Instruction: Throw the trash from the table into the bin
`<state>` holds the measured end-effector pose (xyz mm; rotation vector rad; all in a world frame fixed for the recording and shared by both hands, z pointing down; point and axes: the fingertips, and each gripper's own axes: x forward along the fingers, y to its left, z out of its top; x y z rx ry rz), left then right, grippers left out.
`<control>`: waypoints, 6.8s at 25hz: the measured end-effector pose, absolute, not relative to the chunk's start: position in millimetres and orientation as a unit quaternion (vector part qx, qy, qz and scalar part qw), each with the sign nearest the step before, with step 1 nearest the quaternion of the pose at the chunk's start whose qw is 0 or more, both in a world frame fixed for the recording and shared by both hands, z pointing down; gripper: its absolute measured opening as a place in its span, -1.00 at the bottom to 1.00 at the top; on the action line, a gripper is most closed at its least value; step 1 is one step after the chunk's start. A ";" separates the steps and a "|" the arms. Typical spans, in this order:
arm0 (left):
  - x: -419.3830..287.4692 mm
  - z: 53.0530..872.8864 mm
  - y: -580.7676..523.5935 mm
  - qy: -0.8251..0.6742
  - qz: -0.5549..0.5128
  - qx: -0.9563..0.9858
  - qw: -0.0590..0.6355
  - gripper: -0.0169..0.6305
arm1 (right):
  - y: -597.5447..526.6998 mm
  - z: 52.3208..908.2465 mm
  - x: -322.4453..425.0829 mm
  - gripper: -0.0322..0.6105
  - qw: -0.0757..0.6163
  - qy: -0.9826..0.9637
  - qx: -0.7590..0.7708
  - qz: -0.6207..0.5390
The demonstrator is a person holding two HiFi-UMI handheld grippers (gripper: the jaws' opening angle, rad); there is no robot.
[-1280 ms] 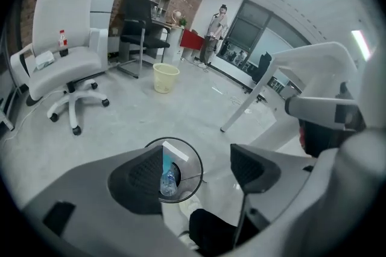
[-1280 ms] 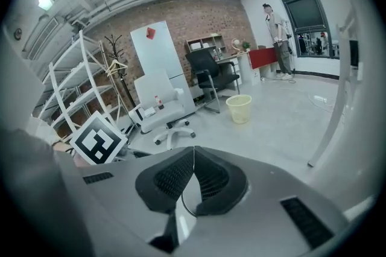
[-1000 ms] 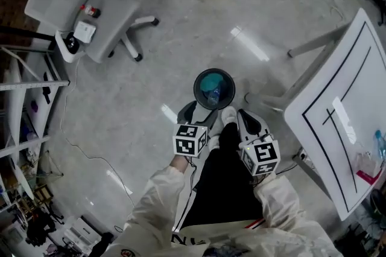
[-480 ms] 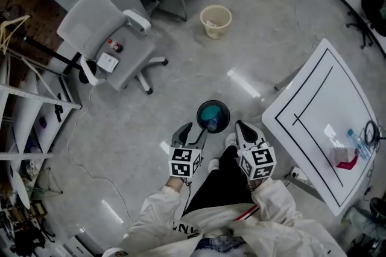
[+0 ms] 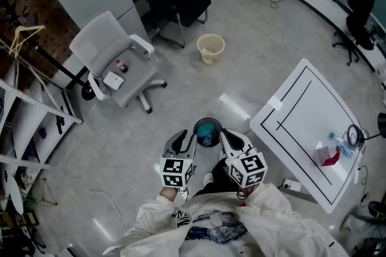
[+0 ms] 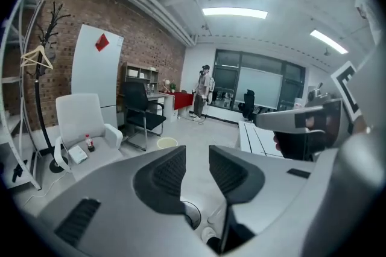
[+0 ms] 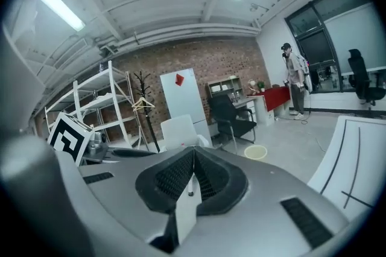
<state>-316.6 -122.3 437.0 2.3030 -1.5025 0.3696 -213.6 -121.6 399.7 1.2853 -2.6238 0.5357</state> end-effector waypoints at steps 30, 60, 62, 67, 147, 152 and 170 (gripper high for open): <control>-302.9 325.1 -95.8 -0.539 0.081 0.833 0.098 -0.91 | -94.5 298.3 -202.6 -0.83 0.024 -0.889 0.441 0.118; -245.7 358.5 -77.0 -0.461 0.098 0.871 0.137 -0.92 | -64.8 322.2 -158.5 -0.83 0.056 -0.857 0.493 0.140; -229.1 363.2 -78.0 -0.439 0.104 0.882 0.138 -0.92 | -62.3 327.1 -144.9 -0.83 0.057 -0.846 0.509 0.146; -185.3 367.1 -79.5 -0.385 0.119 0.906 0.134 -0.92 | -57.6 333.8 -108.4 -0.84 0.047 -0.819 0.549 0.160; 426.6 340.9 108.7 -0.093 0.176 0.980 0.016 -0.92 | 198.7 327.7 489.9 -0.83 -0.087 -0.585 0.789 0.167; 454.8 345.0 85.3 -0.075 0.183 0.980 0.012 -0.92 | 183.7 331.1 513.3 -0.84 -0.086 -0.568 0.800 0.172; 504.7 361.2 16.8 -0.049 0.201 0.978 0.017 -0.91 | 117.1 349.9 549.6 -0.83 -0.068 -0.548 0.807 0.209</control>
